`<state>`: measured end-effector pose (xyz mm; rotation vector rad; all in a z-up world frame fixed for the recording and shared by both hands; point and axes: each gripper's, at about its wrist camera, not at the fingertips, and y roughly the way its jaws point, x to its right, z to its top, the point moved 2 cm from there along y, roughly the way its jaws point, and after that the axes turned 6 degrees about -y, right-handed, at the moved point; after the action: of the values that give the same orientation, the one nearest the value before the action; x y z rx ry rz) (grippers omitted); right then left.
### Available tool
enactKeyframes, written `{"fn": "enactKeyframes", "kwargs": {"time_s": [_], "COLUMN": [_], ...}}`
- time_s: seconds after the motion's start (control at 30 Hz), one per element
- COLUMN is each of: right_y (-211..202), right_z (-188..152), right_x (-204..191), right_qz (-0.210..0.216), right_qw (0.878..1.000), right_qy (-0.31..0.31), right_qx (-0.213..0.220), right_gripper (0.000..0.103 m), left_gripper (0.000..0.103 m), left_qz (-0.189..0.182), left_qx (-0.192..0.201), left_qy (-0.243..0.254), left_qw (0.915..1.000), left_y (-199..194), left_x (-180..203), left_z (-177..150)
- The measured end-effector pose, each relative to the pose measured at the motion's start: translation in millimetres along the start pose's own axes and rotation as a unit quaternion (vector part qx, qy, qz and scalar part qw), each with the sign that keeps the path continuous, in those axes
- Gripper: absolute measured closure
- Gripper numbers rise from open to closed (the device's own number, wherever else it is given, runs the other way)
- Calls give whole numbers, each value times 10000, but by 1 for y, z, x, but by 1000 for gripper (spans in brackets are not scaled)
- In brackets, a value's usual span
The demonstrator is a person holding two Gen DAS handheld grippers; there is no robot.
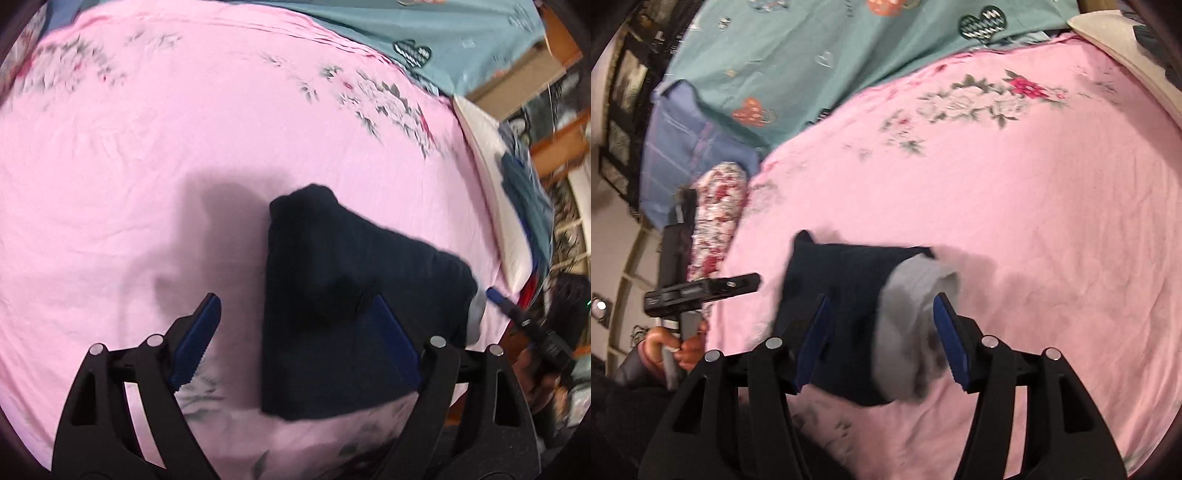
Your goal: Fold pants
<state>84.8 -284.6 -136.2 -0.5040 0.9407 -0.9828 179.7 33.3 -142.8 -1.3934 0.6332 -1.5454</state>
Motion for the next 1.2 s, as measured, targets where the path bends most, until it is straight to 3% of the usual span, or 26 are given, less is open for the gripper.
{"fn": "enactKeyframes", "kwargs": {"time_s": [0.07,0.13,0.2,0.27,0.37,0.43,0.47,0.5,0.53,0.67,0.73,0.9,1.07,1.2], "right_y": [14,27,41,52,67,75,77,78,78,78,76,60,48,52], "right_z": [2,5,8,7,3,2,0,-1,-1,4,8,24,57,95], "right_x": [15,22,28,30,37,39,39,36,33,26,21,-16,-74,-125], "right_qz": [-130,-81,41,194,635,952,1099,1149,1154,1264,1277,1498,1776,2184], "right_qw": [9997,9991,9981,9967,9923,9870,9846,9834,9829,9788,9779,9757,9703,9628], "right_qy": [-38,-112,-226,-321,-81,171,264,250,201,223,88,-447,-1139,-1313], "right_qx": [-200,-395,-566,-724,-1065,-1287,-1331,-1384,-1424,-1598,-1651,-1533,-1187,-903], "right_gripper": [45,45,35,34,32,32,33,35,39,65,69,73,74,74], "left_gripper": [18,17,16,10,9,12,26,33,34,44,49,69,72,72], "left_qz": [-79,66,250,369,207,91,-20,-172,-159,-150,-188,-270,-197,-76], "left_qx": [-89,-132,-189,-236,-330,-343,-374,-435,-394,-155,-5,414,998,1519], "left_qy": [-225,-333,-276,-287,-570,-531,-490,-497,-522,-655,-766,-1001,-1030,-739], "left_qw": [9997,9993,9991,9986,9976,9980,9981,9977,9977,9976,9969,9938,9895,9856], "left_y": [15,32,46,56,64,64,65,67,66,65,62,41,-18,-91], "left_x": [0,3,7,4,-4,-2,1,3,3,7,9,5,-6,-27], "left_z": [6,5,3,1,-1,-4,-5,-6,-7,-13,-17,-30,-29,0]}}
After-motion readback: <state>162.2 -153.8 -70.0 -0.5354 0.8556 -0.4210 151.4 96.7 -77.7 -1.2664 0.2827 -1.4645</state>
